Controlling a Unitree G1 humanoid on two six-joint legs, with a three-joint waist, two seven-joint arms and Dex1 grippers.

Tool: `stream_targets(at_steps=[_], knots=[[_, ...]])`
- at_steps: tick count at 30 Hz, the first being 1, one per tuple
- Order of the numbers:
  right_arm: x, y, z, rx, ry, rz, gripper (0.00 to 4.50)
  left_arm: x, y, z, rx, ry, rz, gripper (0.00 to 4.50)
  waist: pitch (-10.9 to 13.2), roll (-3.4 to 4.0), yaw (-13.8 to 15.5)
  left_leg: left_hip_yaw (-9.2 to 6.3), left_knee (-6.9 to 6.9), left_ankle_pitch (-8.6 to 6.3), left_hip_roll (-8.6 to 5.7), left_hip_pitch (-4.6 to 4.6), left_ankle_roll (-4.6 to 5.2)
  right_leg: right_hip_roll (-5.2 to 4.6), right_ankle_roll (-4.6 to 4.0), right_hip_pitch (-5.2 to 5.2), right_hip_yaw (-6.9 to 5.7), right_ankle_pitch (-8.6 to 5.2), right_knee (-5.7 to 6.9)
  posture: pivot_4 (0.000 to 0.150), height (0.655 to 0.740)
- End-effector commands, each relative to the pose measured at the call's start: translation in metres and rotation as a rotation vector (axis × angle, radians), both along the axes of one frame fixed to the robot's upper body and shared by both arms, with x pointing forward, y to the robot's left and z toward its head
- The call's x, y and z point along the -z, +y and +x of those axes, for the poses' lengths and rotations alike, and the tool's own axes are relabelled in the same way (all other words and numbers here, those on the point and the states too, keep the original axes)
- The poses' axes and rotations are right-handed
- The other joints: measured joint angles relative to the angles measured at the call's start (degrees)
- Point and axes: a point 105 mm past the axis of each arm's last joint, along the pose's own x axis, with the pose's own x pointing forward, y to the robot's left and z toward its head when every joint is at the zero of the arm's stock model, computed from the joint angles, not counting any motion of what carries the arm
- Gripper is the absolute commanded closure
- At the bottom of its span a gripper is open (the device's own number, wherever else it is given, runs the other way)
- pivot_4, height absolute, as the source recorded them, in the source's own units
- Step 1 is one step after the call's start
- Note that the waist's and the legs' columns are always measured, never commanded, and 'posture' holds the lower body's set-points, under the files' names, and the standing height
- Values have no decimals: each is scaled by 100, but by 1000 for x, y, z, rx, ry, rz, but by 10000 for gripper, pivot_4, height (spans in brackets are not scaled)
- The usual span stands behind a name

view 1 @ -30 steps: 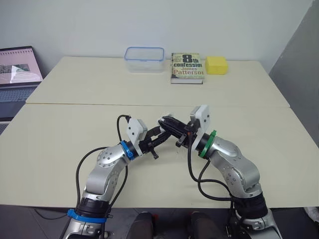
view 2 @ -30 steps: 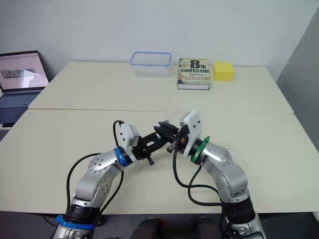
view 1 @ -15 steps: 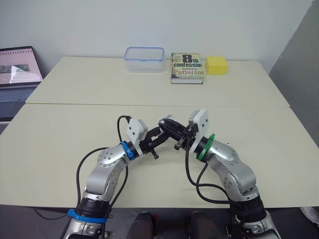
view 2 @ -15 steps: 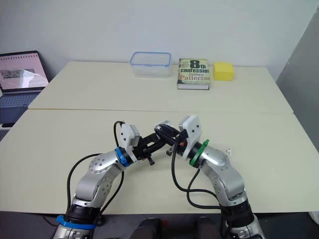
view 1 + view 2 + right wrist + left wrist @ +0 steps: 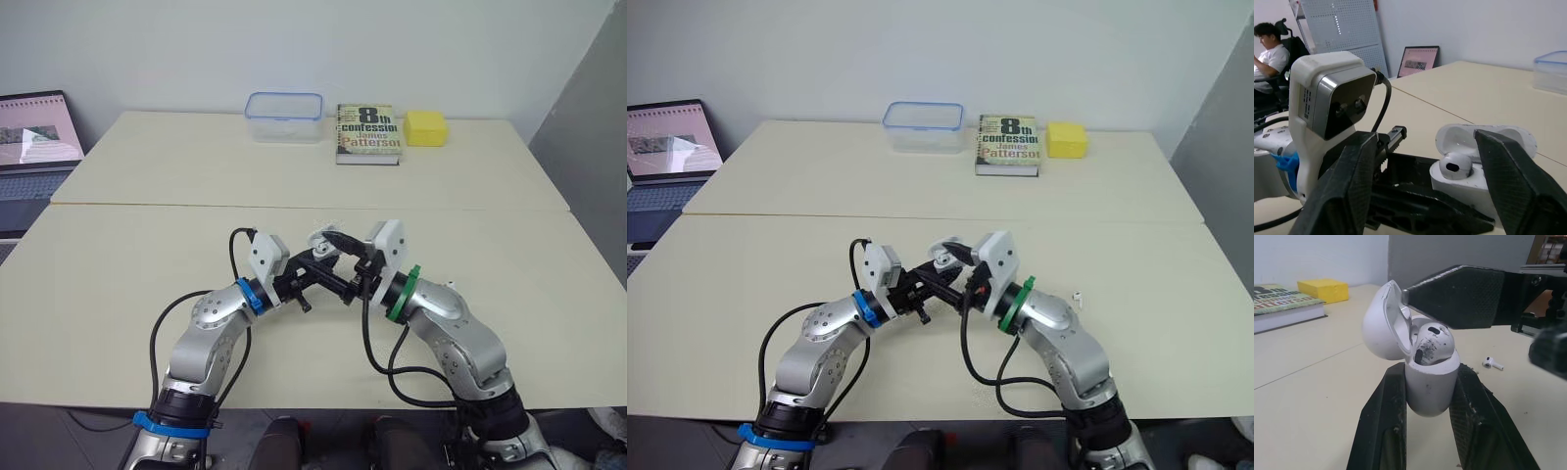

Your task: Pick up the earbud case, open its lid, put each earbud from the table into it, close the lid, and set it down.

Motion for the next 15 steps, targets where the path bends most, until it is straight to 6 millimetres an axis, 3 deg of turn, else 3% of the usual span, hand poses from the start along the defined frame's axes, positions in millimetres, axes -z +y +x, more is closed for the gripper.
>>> stream_targets(at_steps=[1,6,10,13,15], knots=[[-25,-22,-10,4,-68,15,13163,-15,-1,-1,11,-64,-22,36888,0,0,2,0,0,0,0,0,0,0,0,0,0,0,0,1500,7377],[-39,-66,-23,35,-105,-91,13163,-13,-1,-1,15,-60,-16,36888,0,0,30,-1,0,0,-2,-2,0,-2,20,2,-1,-12,-4,1500,7377],[-27,-115,-25,164,-12,-216,13163,-11,0,-1,14,-56,-9,36888,0,0,36,0,0,0,-2,-3,1,-2,22,3,-2,-13,-6,1500,7377],[-9,-153,-27,319,62,-300,7062,-7,0,-2,18,-50,-1,36888,0,0,43,3,0,0,-2,-3,1,-2,22,4,-1,-13,-7,1500,7377],[3,-172,-30,417,99,-343,238,-6,-1,-2,23,-48,2,36888,0,0,47,4,-1,0,-3,-3,1,-2,23,3,0,-14,-7,1500,7377]])
